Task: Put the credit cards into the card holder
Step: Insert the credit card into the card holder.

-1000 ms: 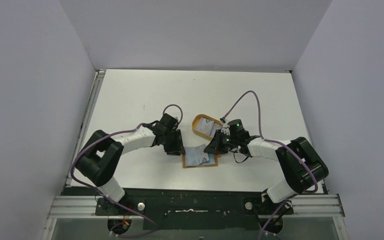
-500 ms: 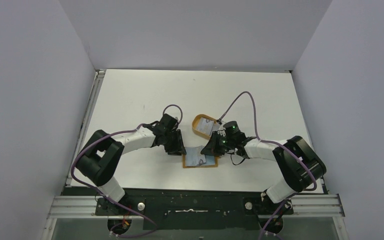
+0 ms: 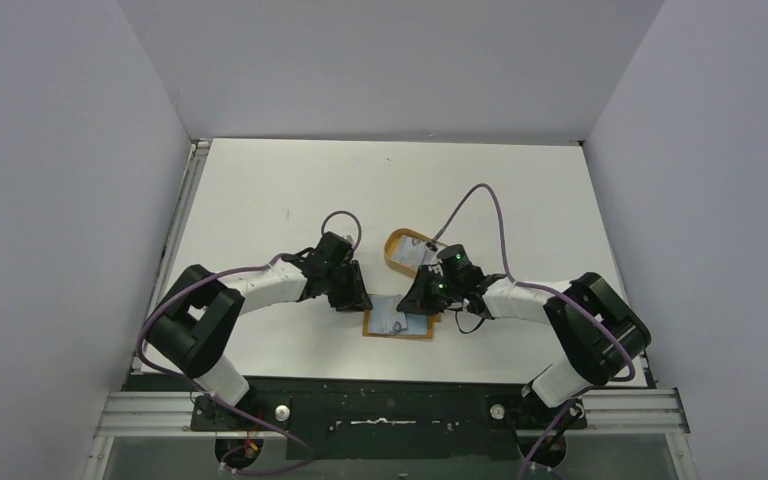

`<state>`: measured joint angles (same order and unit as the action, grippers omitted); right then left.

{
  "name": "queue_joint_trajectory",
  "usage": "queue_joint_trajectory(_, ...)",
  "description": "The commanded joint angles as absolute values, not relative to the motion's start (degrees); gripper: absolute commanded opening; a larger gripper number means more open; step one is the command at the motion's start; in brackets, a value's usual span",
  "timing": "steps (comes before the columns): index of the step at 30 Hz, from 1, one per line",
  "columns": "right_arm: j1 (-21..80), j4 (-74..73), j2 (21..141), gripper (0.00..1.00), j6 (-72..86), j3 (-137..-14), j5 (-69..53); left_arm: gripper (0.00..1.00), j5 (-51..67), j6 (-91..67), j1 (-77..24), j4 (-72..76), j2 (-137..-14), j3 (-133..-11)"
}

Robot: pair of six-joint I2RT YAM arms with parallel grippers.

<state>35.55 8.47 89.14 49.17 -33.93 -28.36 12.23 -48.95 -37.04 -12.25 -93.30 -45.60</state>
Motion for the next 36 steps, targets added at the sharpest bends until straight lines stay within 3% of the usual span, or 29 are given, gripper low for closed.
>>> queue_joint_trajectory(1, 37.1, 4.9, 88.1, 0.0, 47.6, -35.3, -25.1, 0.26, 10.1, -48.8, -38.3, -14.3, -94.0, -43.0)
queue_joint_trajectory(5, 37.3, 2.9, 86.2, 0.0, 46.5, -35.9, -24.3, 0.26, 10.1, -49.0, -38.1, -14.3, -93.4, -42.7)
queue_joint_trajectory(10, 37.3, 2.1, 86.7, 0.14, 45.3, -37.3, -25.5, 0.27, 10.2, -48.8, -38.1, -14.1, -93.3, -42.7)
queue_joint_trajectory(22, 39.6, 1.3, 90.2, 0.17, 44.1, -41.2, -27.3, 0.27, 10.3, -49.0, -38.1, -13.8, -93.2, -42.7)
queue_joint_trajectory(31, 39.6, -9.1, 85.6, 0.43, 41.4, -43.5, -22.1, 0.27, 9.9, -48.9, -37.6, -14.3, -92.1, -42.4)
queue_joint_trajectory(36, 39.6, -12.0, 83.4, 0.49, 40.4, -44.0, -21.1, 0.28, 10.0, -48.5, -37.3, -15.0, -90.9, -42.5)
